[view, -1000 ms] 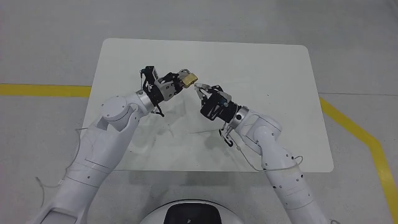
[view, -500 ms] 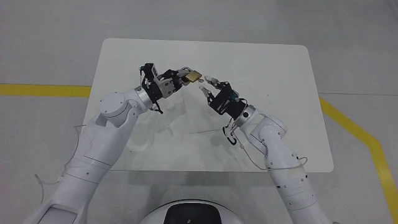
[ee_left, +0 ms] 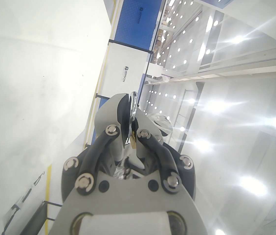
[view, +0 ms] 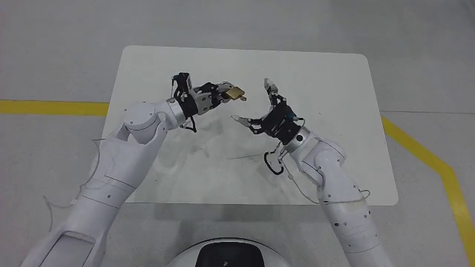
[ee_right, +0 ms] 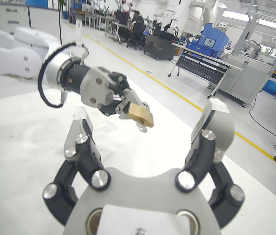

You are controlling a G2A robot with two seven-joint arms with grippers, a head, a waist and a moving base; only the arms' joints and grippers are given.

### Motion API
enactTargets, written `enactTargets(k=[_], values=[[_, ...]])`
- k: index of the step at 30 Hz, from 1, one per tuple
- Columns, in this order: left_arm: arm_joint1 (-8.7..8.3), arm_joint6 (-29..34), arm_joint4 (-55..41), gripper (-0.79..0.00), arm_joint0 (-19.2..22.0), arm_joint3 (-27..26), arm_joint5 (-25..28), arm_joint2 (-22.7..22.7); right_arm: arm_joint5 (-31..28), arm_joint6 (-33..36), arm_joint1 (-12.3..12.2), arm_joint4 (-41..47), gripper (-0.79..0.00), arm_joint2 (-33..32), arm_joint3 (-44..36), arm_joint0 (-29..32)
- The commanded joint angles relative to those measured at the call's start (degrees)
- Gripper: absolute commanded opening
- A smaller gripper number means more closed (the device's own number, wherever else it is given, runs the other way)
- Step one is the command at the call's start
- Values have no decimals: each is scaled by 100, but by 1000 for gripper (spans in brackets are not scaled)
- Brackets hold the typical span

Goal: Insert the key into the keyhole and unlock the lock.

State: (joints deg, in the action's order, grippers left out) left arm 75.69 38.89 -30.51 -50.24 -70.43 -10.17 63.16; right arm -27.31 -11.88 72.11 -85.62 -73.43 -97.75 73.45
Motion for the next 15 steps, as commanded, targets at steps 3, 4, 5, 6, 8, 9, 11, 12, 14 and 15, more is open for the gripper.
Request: enactTargets(k=[3, 4, 5, 6, 8, 9, 11, 12, 14, 15], values=[[4, 95, 612, -785, 195, 166, -84, -259, -99, -338, -88, 441, 0, -682, -231, 433], [7, 153, 779, -785, 241, 212, -109, -349, -62, -391, -106, 489, 0, -836, -286, 535], [17, 219, 848, -785, 278, 263, -117, -422, -29, -443, -120, 538, 0, -960, -332, 630], [35, 235, 841, -785, 308, 317, -93, -478, 19, -494, -131, 588, 0, -1070, -370, 717], [85, 285, 848, -785, 372, 465, -42, -644, 37, -560, -148, 669, 0, -1214, -411, 858], [111, 283, 927, -785, 426, 544, -24, -750, 20, -562, -154, 680, 0, -1251, -418, 895], [171, 290, 996, -785, 522, 698, -4, -941, 20, -562, -154, 680, 0, -1251, -418, 895], [200, 284, 1047, -785, 571, 771, -2, -1035, 20, -562, -154, 680, 0, -1251, -418, 895], [252, 246, 1162, -508, 664, 904, 28, -1191, 20, -562, -154, 680, 0, -1251, -418, 895], [275, 219, 1122, -465, 691, 962, 62, -1215, 20, -562, -154, 680, 0, -1251, -418, 895]])
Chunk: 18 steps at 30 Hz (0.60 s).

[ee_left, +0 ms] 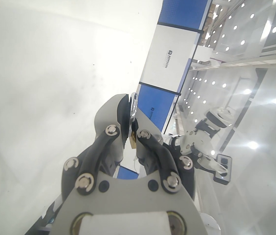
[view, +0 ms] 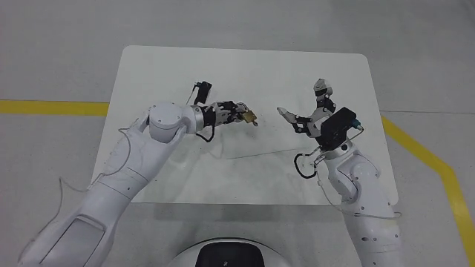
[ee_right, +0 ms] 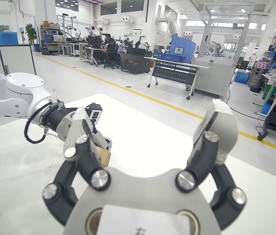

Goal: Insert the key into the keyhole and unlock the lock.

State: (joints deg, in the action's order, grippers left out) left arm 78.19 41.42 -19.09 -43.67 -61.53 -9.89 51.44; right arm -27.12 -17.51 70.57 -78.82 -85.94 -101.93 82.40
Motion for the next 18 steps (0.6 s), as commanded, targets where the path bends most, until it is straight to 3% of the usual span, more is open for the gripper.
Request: enactTargets(k=[1, 2, 3, 10, 14, 18], values=[[47, -55, -112, -419, 45, 121, 72, -47, 1, 0, 0, 0, 0, 0, 0, 0], [64, -77, -136, -166, 61, 160, 103, -61, 1, 0, 0, 0, 0, 0, 0, 0], [76, -91, -139, 0, 73, 196, 124, -72, 1, 0, 0, 0, 0, 0, 0, 0], [44, 157, -367, 0, -36, 265, 128, 132, 1, 0, 0, 0, 0, 0, 0, 0], [-38, 335, -809, 0, -230, 167, 356, 559, 1, 0, 0, 0, 0, 0, 0, 0], [-205, 349, -681, 0, -528, -311, 823, 1084, 1, 0, 0, 0, 0, 0, 0, 0]])
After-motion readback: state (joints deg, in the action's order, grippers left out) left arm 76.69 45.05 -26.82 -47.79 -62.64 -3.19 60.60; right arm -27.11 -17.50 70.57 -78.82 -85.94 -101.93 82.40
